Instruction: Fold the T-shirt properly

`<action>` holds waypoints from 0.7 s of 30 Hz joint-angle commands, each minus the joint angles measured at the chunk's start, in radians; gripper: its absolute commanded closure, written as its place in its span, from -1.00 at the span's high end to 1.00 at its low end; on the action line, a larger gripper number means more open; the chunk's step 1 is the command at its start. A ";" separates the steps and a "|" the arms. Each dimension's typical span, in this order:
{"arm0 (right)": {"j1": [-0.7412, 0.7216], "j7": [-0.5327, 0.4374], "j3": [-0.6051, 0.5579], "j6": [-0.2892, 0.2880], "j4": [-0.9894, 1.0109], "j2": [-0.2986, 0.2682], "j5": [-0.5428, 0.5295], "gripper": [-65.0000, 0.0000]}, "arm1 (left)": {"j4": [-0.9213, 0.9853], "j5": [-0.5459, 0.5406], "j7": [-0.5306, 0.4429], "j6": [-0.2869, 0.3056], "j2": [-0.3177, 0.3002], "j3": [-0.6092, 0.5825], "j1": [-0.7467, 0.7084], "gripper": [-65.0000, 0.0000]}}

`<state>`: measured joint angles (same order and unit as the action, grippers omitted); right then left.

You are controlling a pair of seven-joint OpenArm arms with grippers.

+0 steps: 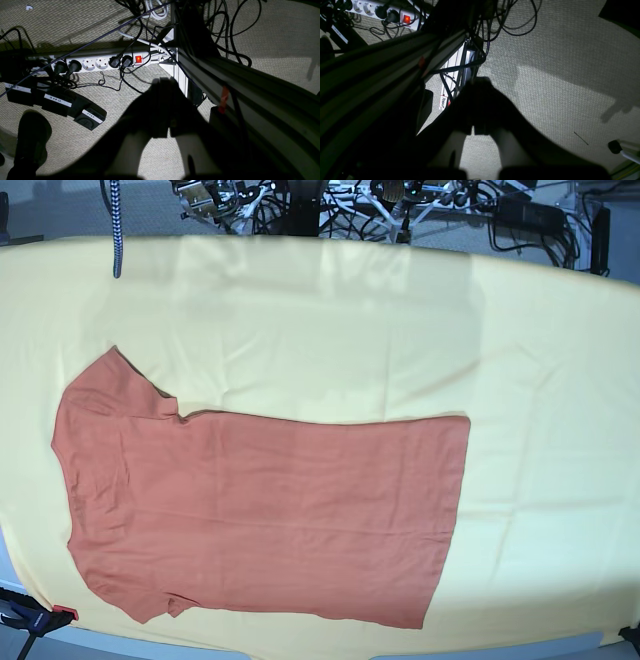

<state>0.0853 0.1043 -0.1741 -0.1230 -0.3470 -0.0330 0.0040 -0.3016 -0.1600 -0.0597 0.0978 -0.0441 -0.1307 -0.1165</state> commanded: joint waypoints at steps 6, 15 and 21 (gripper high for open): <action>-0.002 -0.003 0.002 0.000 -0.007 -0.001 0.001 -1.00 | -0.006 -0.005 -0.007 0.006 0.005 0.000 -0.002 -1.00; -0.002 0.023 0.002 0.000 -0.014 -0.001 0.001 -1.00 | -0.007 -0.005 0.023 0.006 0.006 0.000 -0.002 -1.00; 0.039 0.099 0.002 -0.086 -0.067 -0.023 0.061 -1.00 | -0.180 -0.005 0.186 0.006 -0.016 0.000 -0.081 -1.00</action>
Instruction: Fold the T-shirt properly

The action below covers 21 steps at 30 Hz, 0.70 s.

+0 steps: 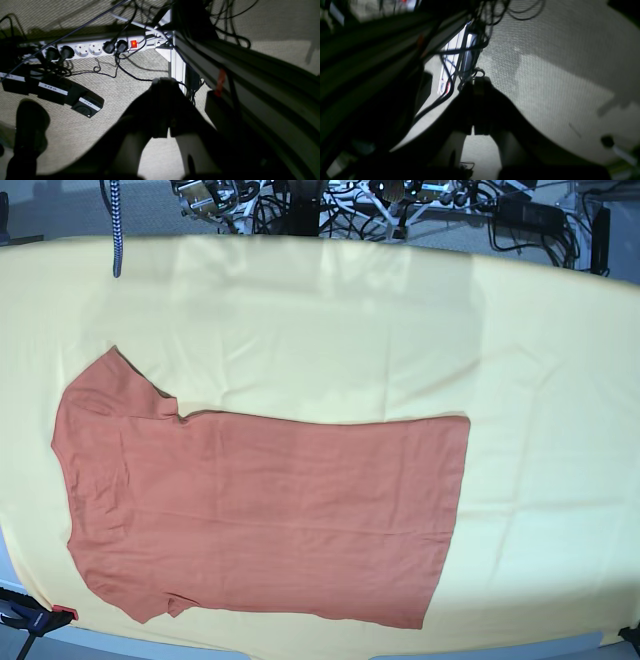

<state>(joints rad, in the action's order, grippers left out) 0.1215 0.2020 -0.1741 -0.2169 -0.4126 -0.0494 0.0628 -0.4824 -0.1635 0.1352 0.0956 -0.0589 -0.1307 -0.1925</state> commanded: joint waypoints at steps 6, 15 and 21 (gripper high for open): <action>0.168 0.052 0.002 -0.085 -0.223 -0.089 -0.013 -1.00 | -0.296 -0.006 0.076 0.009 -0.058 0.000 -0.183 -1.00; 0.470 0.253 0.002 -0.153 -0.620 -0.188 -0.145 -1.00 | -0.637 -0.038 0.185 0.066 -0.177 0.000 -0.426 -1.00; 0.715 0.346 0.002 -0.123 -0.991 -0.230 -0.145 -1.00 | -0.939 -0.080 0.231 0.065 -0.304 0.000 -0.611 -1.00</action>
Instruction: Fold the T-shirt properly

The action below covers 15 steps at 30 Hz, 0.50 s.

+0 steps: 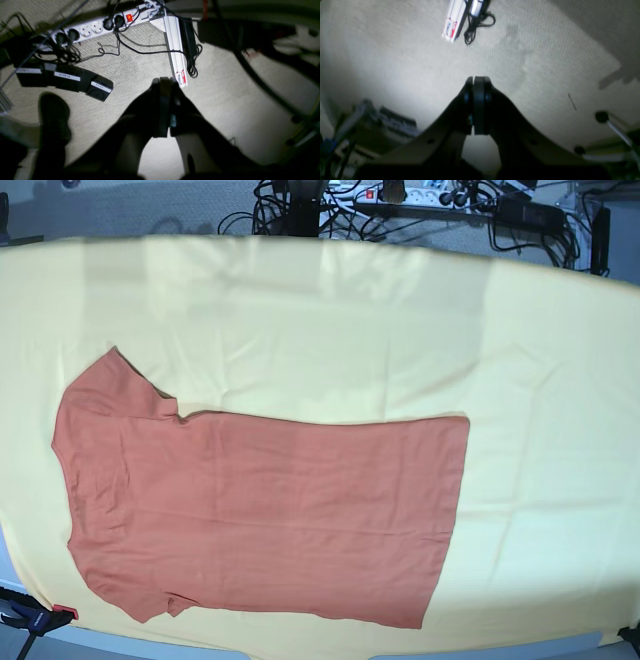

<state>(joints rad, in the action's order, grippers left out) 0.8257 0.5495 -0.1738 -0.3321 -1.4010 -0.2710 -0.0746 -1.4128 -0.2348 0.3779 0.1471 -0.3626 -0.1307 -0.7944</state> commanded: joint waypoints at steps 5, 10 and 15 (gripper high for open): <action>0.212 0.085 0.002 0.047 -0.314 -0.039 -0.006 -1.00 | -0.255 -0.009 0.133 0.016 -0.102 0.014 -0.126 -1.00; 0.381 0.119 0.014 0.118 -0.583 -0.079 0.004 -1.00 | -0.460 -0.002 0.180 0.018 -0.169 0.119 -0.249 -1.00; 0.483 0.137 0.095 0.142 -0.787 -0.092 0.053 -1.00 | -0.660 -0.013 0.180 0.018 -0.172 0.299 -0.345 -1.00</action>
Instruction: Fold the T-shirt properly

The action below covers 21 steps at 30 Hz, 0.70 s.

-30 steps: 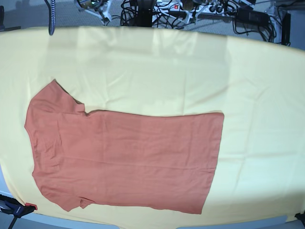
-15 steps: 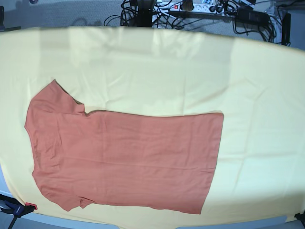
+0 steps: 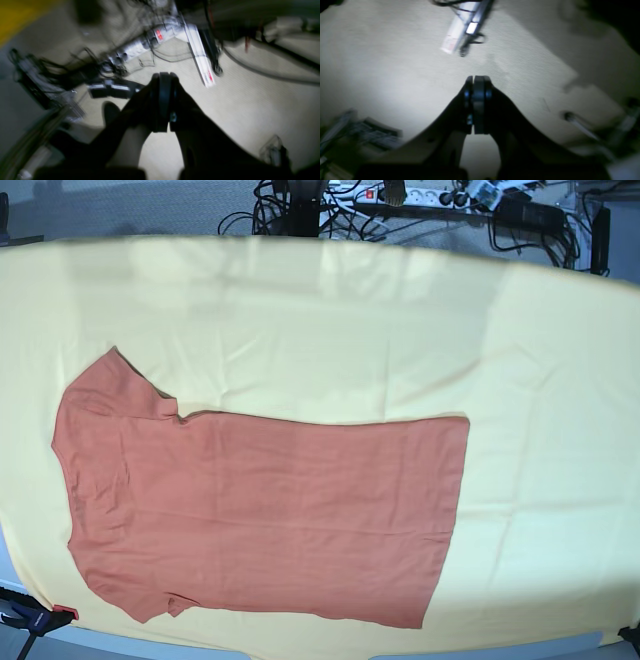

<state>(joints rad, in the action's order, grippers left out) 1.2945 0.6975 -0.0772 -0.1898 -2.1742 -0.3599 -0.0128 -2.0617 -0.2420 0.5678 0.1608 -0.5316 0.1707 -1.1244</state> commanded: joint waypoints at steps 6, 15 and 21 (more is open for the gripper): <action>0.014 -0.011 0.153 0.000 -0.182 -0.003 -0.010 -1.00 | -0.217 -0.008 -0.009 0.015 -0.003 0.138 -0.057 -1.00; 0.007 -0.114 0.421 -0.006 -0.182 -0.004 -0.010 -1.00 | -0.295 -0.055 -0.091 0.126 -0.023 0.232 0.011 -1.00; -0.167 -0.155 0.531 -0.146 -0.182 -0.016 -0.065 -1.00 | -0.295 -0.055 -0.094 0.173 -0.115 0.232 0.223 -1.00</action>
<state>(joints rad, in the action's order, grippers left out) 1.1072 0.5518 0.4496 -0.3386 -2.3421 -0.3721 -0.0811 -2.3413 -0.2893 0.4961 0.3336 -0.6369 0.3962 -0.8948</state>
